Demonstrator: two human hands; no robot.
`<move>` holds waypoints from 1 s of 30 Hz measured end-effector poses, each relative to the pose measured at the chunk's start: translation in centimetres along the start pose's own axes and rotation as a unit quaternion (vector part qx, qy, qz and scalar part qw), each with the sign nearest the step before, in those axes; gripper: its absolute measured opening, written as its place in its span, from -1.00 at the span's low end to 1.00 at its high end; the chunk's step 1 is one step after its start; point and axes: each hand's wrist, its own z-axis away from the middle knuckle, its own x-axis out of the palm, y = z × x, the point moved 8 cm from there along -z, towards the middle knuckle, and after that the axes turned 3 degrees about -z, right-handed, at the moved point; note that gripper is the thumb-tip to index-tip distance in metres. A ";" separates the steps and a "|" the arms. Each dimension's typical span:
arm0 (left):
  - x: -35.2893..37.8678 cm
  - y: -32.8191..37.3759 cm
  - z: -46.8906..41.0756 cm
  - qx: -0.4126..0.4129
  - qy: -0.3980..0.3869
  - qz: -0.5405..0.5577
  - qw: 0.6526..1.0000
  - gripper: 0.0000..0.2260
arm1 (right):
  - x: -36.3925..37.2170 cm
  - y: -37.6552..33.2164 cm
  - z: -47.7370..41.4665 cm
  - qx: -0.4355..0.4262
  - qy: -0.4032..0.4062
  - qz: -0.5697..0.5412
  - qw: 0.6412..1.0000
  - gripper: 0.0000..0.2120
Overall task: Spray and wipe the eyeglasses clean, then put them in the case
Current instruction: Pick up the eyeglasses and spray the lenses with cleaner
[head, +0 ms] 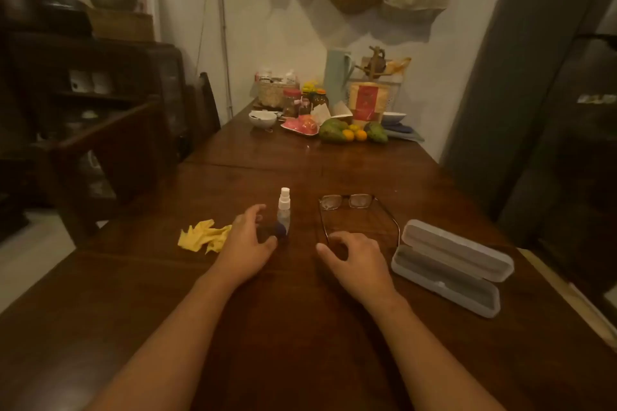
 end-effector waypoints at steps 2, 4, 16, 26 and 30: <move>-0.1 -0.1 -0.1 -0.002 0.000 -0.004 1.000 -0.32 | 0.0 -0.2 -0.2 -0.017 0.007 0.045 0.999 -0.60; 0.2 -0.3 -0.1 -0.002 -0.009 -0.012 1.000 -0.33 | 0.1 0.0 -0.3 -0.023 0.009 0.042 0.999 -0.69; -1.5 -0.5 0.8 0.001 0.003 -0.069 0.998 -0.67 | -0.1 -1.6 3.0 -0.084 -0.063 0.013 0.994 -0.78; -0.8 1.7 3.3 0.096 -0.103 -0.137 0.980 -0.67 | 1.1 -3.7 5.0 -0.165 -0.157 0.042 0.973 -0.76; -0.3 1.7 5.0 0.148 -0.107 -0.117 0.976 -0.44 | 1.8 -4.6 5.4 -0.197 -0.190 0.038 0.961 -0.75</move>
